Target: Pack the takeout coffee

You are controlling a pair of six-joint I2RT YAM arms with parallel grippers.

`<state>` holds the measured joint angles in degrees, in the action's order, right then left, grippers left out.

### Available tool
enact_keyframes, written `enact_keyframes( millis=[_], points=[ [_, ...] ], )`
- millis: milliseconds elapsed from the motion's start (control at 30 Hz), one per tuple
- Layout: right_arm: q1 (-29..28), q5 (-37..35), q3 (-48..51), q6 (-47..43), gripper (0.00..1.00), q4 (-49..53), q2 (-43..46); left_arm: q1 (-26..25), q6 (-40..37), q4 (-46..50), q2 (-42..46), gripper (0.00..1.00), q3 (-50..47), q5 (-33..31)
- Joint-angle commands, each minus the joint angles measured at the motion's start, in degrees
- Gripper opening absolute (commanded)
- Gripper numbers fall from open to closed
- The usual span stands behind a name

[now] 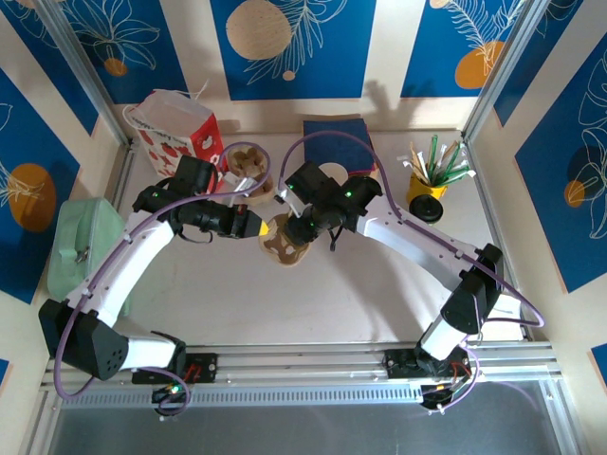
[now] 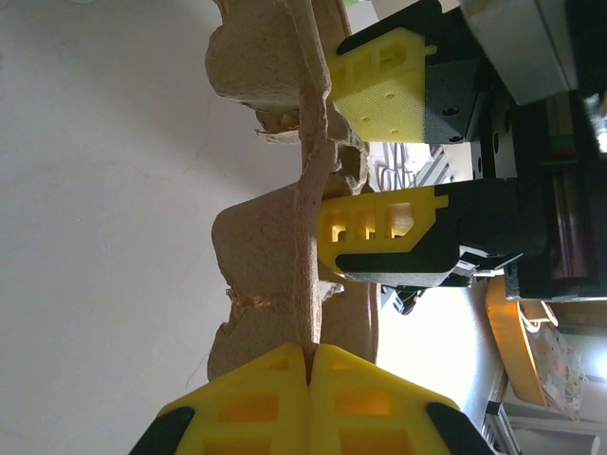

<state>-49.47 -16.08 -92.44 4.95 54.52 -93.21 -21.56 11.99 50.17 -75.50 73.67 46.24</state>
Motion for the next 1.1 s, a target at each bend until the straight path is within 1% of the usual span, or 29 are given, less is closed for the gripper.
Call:
enact_keyframes(
  millis=[0, 33, 100, 133, 167, 233, 367, 400, 433, 500, 633, 700, 767, 867, 900, 933, 967, 1067],
  points=[
    [0.2, 1.1, 0.5, 0.2, 0.41, 1.2, 1.1, -0.3, 0.4, -0.8, 1.4, 0.00, 0.8, 0.6],
    [0.2, 1.1, 0.5, 0.2, 0.40, 1.4, 1.2, -0.3, 0.5, -0.8, 1.4, 0.04, 0.8, 0.4],
    [0.1, 0.9, 0.5, 0.1, 0.40, 1.6, 1.4, -0.3, 0.7, -0.7, 1.4, 0.15, 1.1, -0.4],
    [0.2, 0.8, 0.5, 0.1, 0.40, 1.6, 1.6, -0.3, 0.8, -0.7, 1.6, 0.17, 1.7, -1.8],
    [0.2, 0.6, 0.7, 0.1, 0.40, 1.7, 1.6, -0.2, 1.6, -0.8, 1.9, 0.21, 2.2, -4.2],
    [0.3, 0.8, 1.3, -0.3, 0.40, 1.6, 1.9, 0.2, 4.3, -2.2, 3.2, 0.34, 2.9, -9.5],
    [0.3, 1.6, 2.5, -0.5, 0.39, 2.1, 2.1, 2.7, 9.2, -5.5, 5.1, 0.47, 4.7, -18.4],
    [0.2, 1.6, 2.8, -0.4, 0.38, 2.2, 2.2, 3.5, 10.5, -5.3, 5.1, 0.52, 5.7, -22.3],
    [0.2, 1.7, 3.1, -0.4, 0.38, 2.3, 2.3, 4.3, 12.0, -4.4, 4.9, 0.55, 6.9, -27.9],
    [0.1, 2.0, 3.7, -0.2, 0.38, 2.5, 2.6, 6.4, 14.5, -2.6, 3.7, 0.56, 9.4, -36.3],
    [0.0, 2.7, 5.5, 0.1, 0.38, 1.9, 3.5, 11.1, 19.0, -2.5, 0.5, 0.57, 13.2, -45.8],
    [-0.1, 3.2, 6.1, 0.1, 0.38, 2.0, 3.8, 12.0, 21.4, -2.0, -1.5, 0.57, 15.1, -48.6],
    [-0.2, 4.8, 6.6, -0.3, 0.38, 2.1, 3.8, 13.0, 23.8, 0.1, -4.1, 0.57, 18.5, -49.1],
    [-0.4, 5.8, 7.2, -0.6, 0.38, 2.7, 3.5, 13.7, 25.0, 1.8, -8.4, 0.59, 23.6, -51.8],
    [-0.5, 6.1, 7.5, -0.6, 0.38, 2.7, 3.5, 14.1, 26.0, 2.6, -9.8, 0.59, 25.2, -54.0],
    [-0.6, 6.3, 7.8, -0.6, 0.38, 2.7, 3.4, 14.5, 27.0, 3.7, -11.4, 0.55, 26.8, -56.0],
    [-0.6, 6.5, 7.9, -0.5, 0.38, 2.7, 3.4, 14.8, 27.1, 4.8, -12.8, 0.47, 28.5, -57.5],
    [-0.6, 7.3, 8.9, -0.3, 0.38, 1.9, 3.6, 15.1, 27.7, 6.1, -16.9, 0.46, 33.0, -61.8]
  ],
)
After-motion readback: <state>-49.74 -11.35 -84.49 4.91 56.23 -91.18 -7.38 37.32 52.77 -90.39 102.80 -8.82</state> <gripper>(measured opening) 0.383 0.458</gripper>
